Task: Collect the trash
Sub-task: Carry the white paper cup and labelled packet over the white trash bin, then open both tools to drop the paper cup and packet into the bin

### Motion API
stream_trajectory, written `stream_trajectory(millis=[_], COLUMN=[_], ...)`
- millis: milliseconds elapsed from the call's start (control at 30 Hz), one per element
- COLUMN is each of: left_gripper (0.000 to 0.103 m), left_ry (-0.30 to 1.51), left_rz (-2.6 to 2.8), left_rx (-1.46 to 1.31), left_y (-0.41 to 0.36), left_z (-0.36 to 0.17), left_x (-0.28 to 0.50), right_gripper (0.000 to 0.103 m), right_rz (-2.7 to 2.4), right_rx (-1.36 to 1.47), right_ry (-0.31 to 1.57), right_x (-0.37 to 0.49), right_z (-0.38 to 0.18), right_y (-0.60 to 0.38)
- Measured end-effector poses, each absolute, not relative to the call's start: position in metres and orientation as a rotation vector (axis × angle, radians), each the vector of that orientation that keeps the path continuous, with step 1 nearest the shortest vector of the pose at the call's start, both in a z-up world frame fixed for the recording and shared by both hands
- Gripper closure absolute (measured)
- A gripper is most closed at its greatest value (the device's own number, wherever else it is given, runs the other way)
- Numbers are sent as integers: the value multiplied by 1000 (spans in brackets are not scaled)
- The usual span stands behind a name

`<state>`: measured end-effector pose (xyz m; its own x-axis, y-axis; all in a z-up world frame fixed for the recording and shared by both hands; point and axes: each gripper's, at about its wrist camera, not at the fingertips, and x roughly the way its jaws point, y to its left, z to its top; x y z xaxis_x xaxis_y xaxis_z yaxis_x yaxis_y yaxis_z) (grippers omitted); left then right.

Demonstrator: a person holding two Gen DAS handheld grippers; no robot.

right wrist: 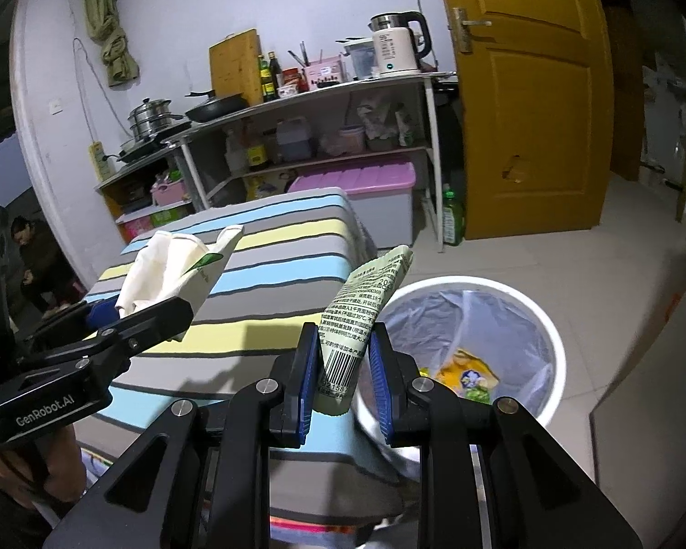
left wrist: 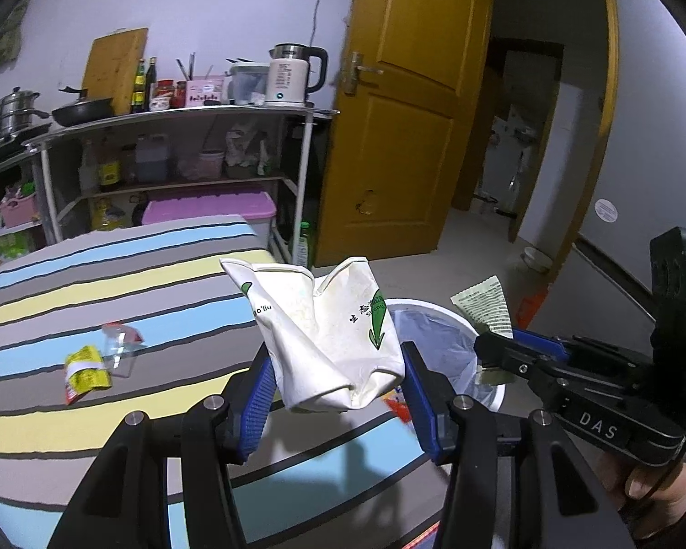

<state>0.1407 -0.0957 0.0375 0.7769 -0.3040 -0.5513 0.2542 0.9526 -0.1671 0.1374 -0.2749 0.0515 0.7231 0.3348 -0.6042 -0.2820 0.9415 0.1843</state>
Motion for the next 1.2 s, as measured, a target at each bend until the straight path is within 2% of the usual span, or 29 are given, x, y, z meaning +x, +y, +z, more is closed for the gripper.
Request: stream_trajectory(millis=[800, 1200], left_gripper=[50, 49], left_ry=[709, 768], left_rz=[-398, -429], left_rx=[-55, -35], left_y=[-157, -181], left_z=[0, -21], left_x=[202, 228], right_gripper=[79, 75], right_rz=[214, 177], right_rx=[123, 144], right_ry=[740, 792], right_x=[167, 188], right_z=[22, 2], right_y=[-331, -348])
